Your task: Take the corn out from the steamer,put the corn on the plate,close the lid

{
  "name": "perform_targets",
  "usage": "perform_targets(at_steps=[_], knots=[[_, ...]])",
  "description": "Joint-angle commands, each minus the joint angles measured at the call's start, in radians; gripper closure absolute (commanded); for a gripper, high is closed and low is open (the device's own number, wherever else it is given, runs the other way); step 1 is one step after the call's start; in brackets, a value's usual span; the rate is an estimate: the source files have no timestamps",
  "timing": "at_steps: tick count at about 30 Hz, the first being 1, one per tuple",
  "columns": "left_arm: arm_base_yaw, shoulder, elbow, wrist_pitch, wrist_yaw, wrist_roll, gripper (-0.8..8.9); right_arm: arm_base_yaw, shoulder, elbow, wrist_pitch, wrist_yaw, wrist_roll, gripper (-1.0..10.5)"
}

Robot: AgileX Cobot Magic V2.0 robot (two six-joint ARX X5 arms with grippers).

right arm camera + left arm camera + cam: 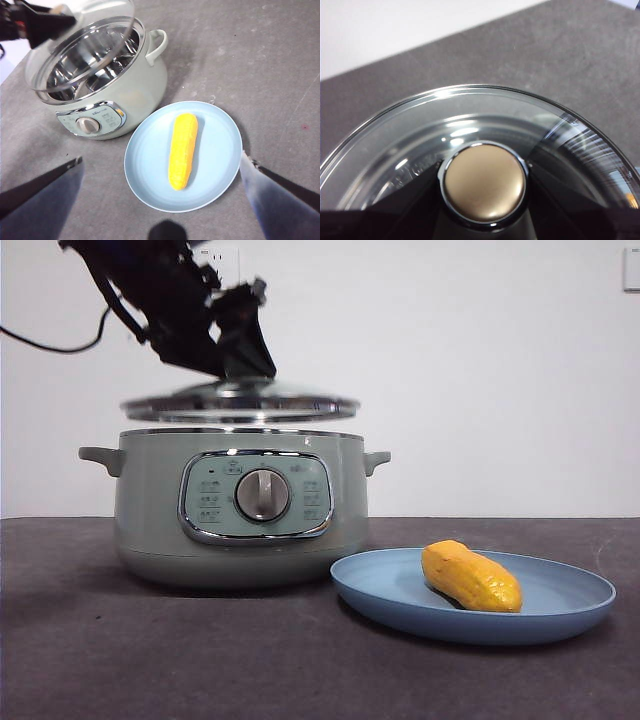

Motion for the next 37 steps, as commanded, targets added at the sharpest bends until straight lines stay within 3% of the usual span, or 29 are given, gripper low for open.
perform_targets(at_steps=[1,25,37], knots=[[0.0,0.001,0.014,0.05,0.003,0.001,8.22,0.002,-0.001,-0.009,0.005,0.0,-0.007,2.9],[-0.039,0.058,0.014,-0.003,0.002,0.0,8.22,0.002,-0.001,-0.009,0.005,0.0,-0.013,2.9],[-0.039,0.058,0.014,-0.1,-0.031,0.004,8.22,0.002,0.0,-0.009,0.005,0.0,-0.032,2.9]])
